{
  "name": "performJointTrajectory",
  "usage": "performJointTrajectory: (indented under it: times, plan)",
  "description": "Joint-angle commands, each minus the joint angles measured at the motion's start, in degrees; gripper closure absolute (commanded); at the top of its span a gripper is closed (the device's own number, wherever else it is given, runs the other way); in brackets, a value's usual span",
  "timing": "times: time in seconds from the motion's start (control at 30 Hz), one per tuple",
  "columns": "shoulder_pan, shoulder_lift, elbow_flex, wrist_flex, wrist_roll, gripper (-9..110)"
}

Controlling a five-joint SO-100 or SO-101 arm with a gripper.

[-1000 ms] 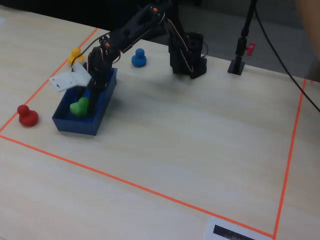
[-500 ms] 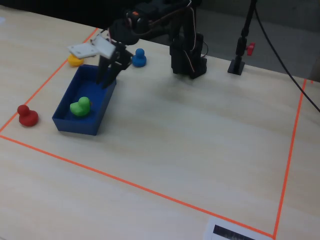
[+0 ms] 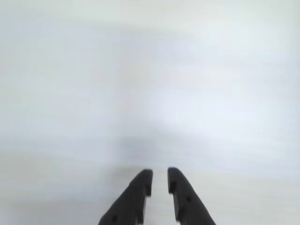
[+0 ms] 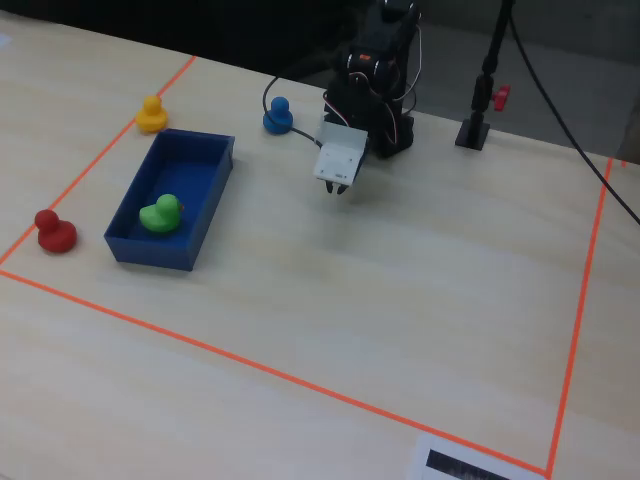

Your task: Grasp green duck and put it into box.

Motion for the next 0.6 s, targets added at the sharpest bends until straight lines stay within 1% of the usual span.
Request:
performJointTrajectory:
  times: [0.0, 0.2, 0.37, 0.57]
  plan:
    - [-1.4, 8.8, 5.2, 4.2, -0.8, 101]
    - [-5.6, 16.4, 5.2, 21.0, 0.2, 101]
    - [-6.3, 16.5, 5.2, 21.7, 2.8, 101]
    - [-6.3, 16.5, 5.2, 21.8, 3.3, 98]
